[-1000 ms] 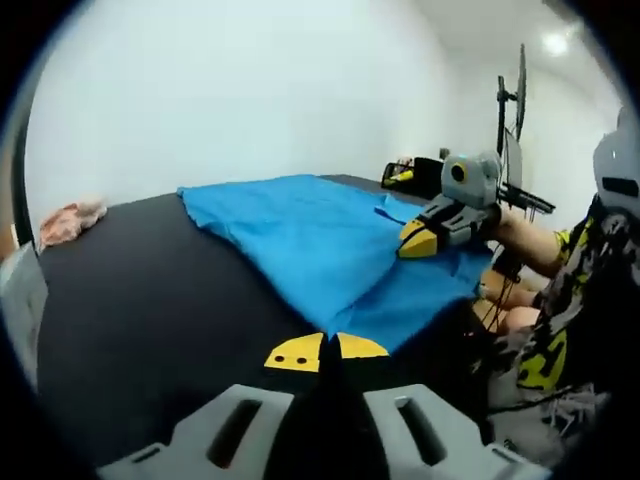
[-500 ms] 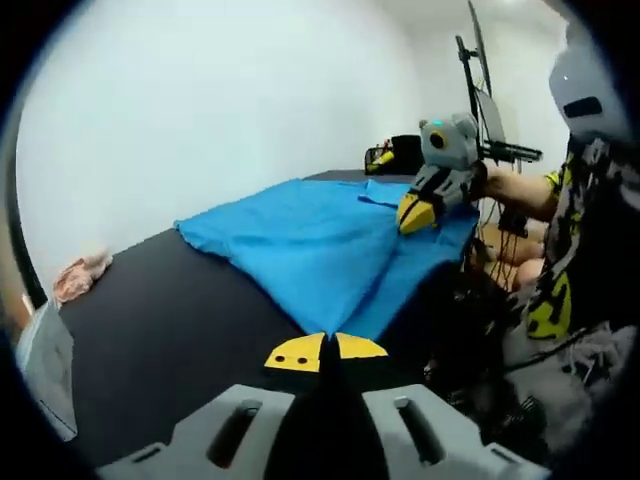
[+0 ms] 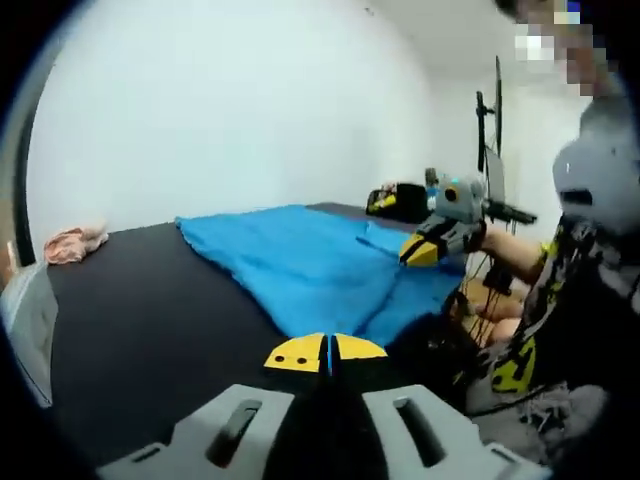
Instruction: Spread out the cloth and fold it
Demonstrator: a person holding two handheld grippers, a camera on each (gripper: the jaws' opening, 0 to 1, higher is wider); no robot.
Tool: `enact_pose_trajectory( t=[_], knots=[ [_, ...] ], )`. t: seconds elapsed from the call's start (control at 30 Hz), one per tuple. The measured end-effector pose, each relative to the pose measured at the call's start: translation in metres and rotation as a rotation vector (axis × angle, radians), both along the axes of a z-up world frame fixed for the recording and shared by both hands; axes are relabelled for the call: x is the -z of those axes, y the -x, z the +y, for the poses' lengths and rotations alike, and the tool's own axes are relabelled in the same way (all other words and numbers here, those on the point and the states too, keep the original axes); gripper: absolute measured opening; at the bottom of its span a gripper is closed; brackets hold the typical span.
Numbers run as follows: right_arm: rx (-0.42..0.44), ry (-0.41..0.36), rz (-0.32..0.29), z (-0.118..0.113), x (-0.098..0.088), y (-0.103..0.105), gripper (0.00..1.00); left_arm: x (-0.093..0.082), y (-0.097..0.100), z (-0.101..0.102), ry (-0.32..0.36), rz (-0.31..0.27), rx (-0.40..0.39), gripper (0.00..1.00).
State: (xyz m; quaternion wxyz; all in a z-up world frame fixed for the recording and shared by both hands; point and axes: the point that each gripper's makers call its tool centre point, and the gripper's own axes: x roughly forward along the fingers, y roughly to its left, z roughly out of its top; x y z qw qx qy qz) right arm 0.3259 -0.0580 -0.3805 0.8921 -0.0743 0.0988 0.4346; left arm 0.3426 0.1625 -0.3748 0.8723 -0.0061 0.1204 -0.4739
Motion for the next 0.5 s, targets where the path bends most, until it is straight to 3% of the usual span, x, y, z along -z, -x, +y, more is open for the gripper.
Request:
enact_pose_trajectory(
  t=[0.07,0.13,0.2,0.27,0.3,0.33,0.37,0.4,0.43,0.5],
  knots=[
    [0.06,-0.051,-0.019,-0.026,-0.014,-0.002,0.05,-0.012,-0.006,0.002,0.054,-0.007,-0.014,0.06],
    [0.124,-0.133,-0.015,-0.055,-0.026,-0.004,0.05,-0.023,-0.019,0.006,0.153,0.025,-0.06,0.1],
    [0.211,-0.21,-0.01,-0.087,-0.034,-0.007,0.06,-0.027,-0.032,0.011,0.192,0.031,-0.109,0.1],
    [0.264,-0.274,-0.008,-0.109,-0.039,-0.007,0.06,-0.034,-0.05,0.014,0.306,0.067,-0.16,0.1],
    [0.297,-0.325,-0.007,-0.124,-0.043,-0.007,0.07,-0.045,-0.059,0.014,0.436,0.113,-0.18,0.1],
    [0.318,-0.351,-0.006,-0.133,-0.044,-0.007,0.08,-0.052,-0.063,0.014,0.519,0.139,-0.176,0.1],
    [0.362,-0.391,-0.001,-0.149,-0.045,-0.008,0.13,-0.058,-0.069,0.016,0.586,0.147,-0.183,0.12],
    [0.376,-0.402,-0.009,-0.157,-0.046,-0.006,0.15,-0.068,-0.078,0.021,0.696,0.154,-0.214,0.13],
    [0.403,-0.413,-0.024,-0.169,-0.048,-0.005,0.16,-0.071,-0.081,0.023,0.742,0.168,-0.215,0.14],
    [0.423,-0.411,-0.053,-0.18,-0.049,-0.002,0.16,-0.075,-0.091,0.025,0.77,0.128,-0.255,0.17]
  ],
)
